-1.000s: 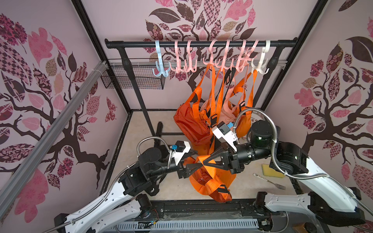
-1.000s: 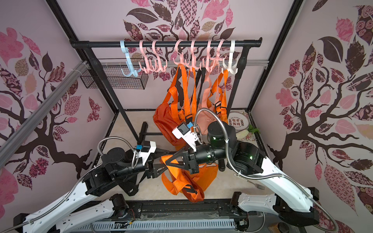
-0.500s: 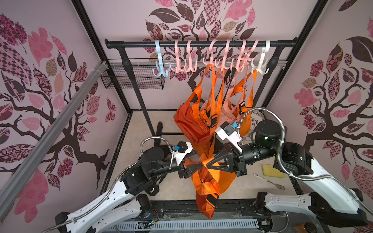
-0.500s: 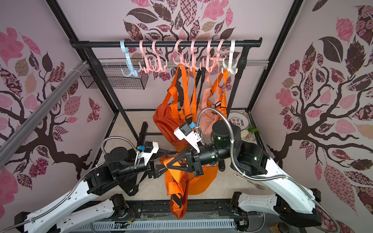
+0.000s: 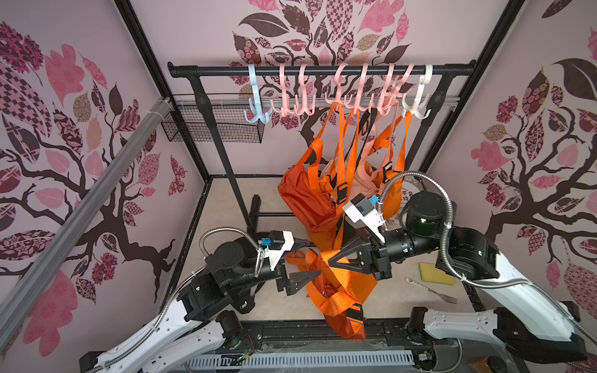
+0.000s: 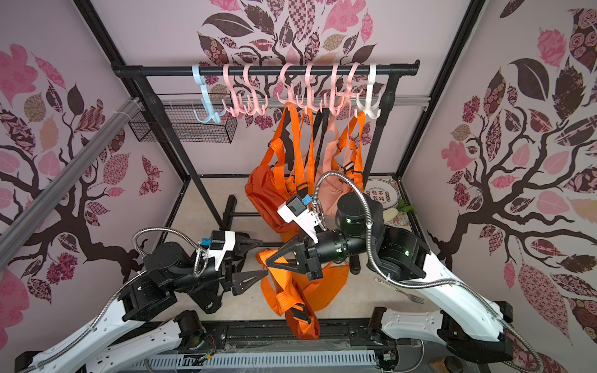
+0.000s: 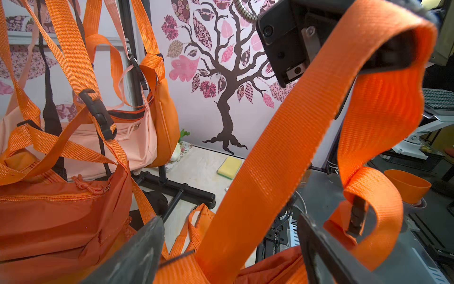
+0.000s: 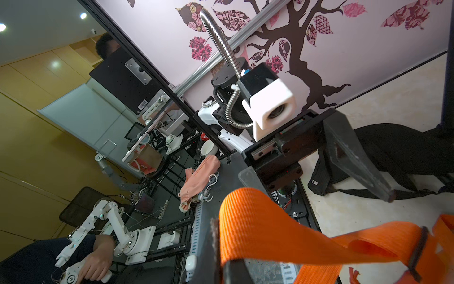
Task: Hang the bag on a hook
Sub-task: Pick up the bag from the bag.
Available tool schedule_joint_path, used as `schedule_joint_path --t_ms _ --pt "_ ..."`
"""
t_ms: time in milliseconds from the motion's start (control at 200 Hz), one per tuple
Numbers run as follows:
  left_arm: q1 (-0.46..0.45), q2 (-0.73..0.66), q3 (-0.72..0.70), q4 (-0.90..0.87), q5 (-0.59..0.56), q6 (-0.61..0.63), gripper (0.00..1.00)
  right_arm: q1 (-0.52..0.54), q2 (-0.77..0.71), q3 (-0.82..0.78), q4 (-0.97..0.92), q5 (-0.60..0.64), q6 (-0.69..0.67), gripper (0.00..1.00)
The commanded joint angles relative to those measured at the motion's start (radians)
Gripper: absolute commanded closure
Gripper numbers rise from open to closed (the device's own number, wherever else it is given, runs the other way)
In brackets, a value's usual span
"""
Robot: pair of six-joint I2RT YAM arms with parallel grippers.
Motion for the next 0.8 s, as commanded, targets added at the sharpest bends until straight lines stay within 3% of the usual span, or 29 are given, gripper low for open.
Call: schedule_joint_path --t_ms 0,285,485,575,650,795 --pt "-0.003 0.011 -0.009 -0.008 0.013 0.014 0.12 0.004 0.019 0.029 0.018 0.001 -0.017 1.00" --pt "-0.001 0.102 0.030 0.002 -0.027 0.066 0.12 0.005 0.015 0.001 0.064 -0.085 0.010 1.00" --pt "0.020 0.104 0.018 0.049 -0.059 0.057 0.18 0.005 -0.009 -0.028 0.089 -0.123 0.030 1.00" --pt "0.026 0.100 0.023 0.046 -0.054 0.055 0.32 0.004 -0.017 -0.036 0.082 -0.108 0.024 1.00" --pt "0.026 0.086 0.033 0.026 -0.057 0.062 0.51 0.005 -0.017 -0.028 0.063 -0.076 0.014 1.00" --pt "0.026 0.041 0.076 -0.075 -0.108 0.086 0.83 0.005 -0.013 0.043 -0.032 0.097 -0.060 1.00"
